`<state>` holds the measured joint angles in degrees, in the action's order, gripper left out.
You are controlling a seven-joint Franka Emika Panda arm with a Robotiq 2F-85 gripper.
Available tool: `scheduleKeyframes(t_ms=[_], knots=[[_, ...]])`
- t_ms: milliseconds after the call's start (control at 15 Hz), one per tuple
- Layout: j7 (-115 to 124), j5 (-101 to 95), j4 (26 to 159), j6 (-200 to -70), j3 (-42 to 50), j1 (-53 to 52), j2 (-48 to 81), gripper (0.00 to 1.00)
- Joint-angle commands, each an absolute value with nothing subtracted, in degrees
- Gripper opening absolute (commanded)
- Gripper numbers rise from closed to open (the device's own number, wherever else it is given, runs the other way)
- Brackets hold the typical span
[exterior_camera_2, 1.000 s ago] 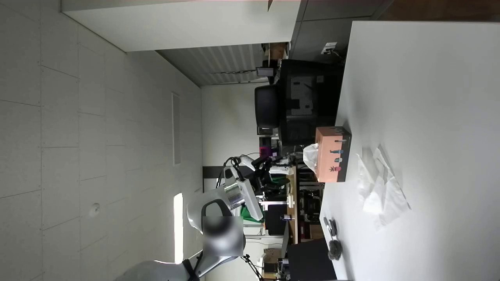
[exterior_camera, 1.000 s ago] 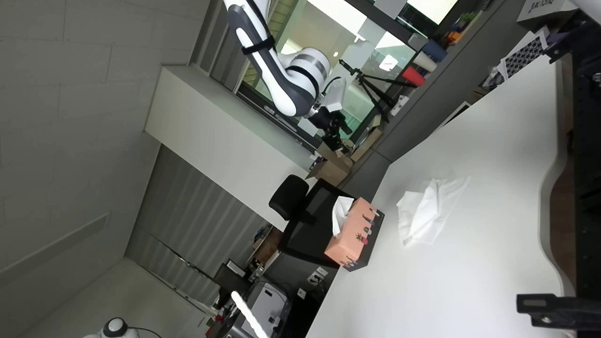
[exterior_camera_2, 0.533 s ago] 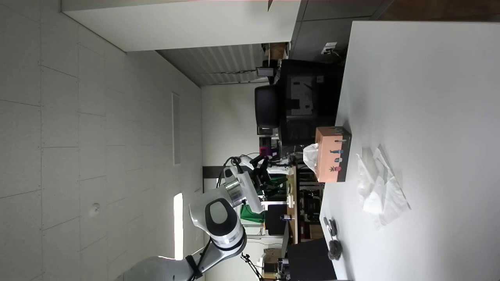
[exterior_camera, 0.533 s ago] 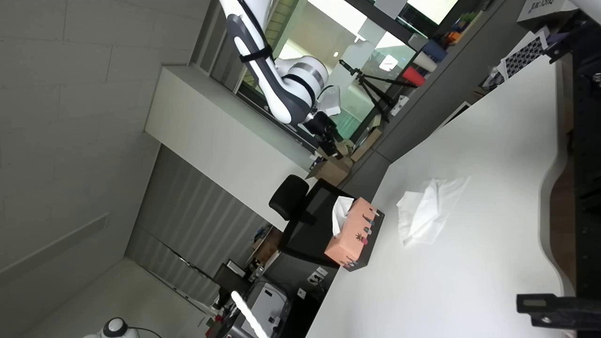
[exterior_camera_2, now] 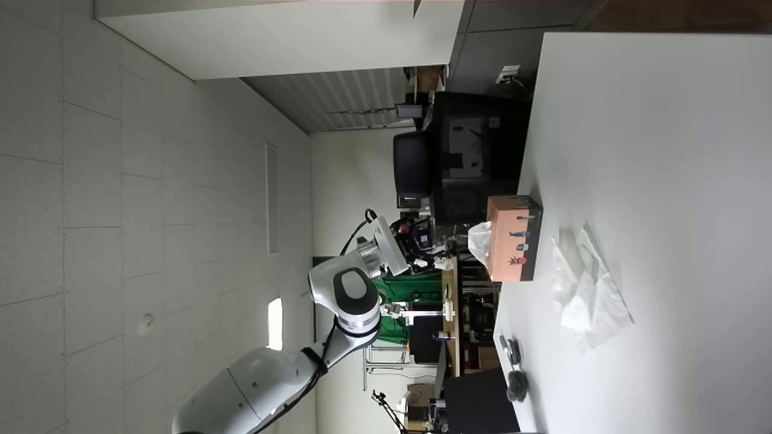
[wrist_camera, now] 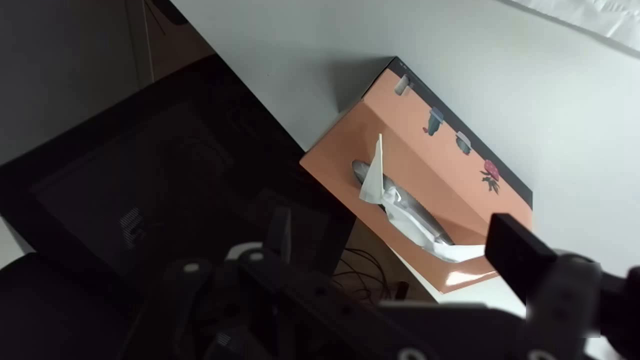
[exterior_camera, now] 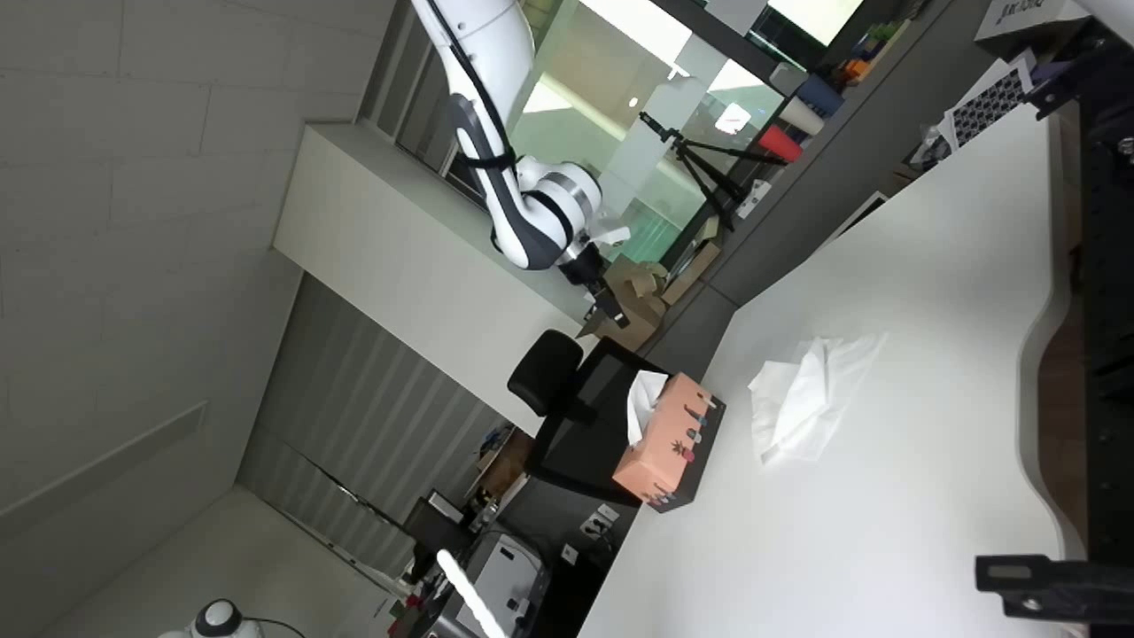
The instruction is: Pull out one tissue square from the pink tissue box
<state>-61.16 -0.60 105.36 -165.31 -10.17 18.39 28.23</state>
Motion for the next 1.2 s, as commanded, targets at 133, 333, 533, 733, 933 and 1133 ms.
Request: scheduleKeyframes(t_ms=[133, 333, 533, 733, 933, 1133], knots=[[-76.57, 1.41, 84.42, -150.79, -14.71, 21.66, 40.37, 1.00], [-75.03, 2.12, 86.79, -151.03, -12.15, 19.83, 38.77, 1.00], [-75.30, 2.10, 83.59, -149.85, -12.15, 19.47, 40.85, 1.00], [-75.34, 2.09, 83.31, -149.80, -12.15, 19.41, 41.00, 1.00], [-75.36, 2.09, 83.30, -149.79, -12.14, 19.41, 41.00, 1.00], [-75.37, 2.09, 83.30, -149.78, -12.14, 19.41, 41.00, 1.00]])
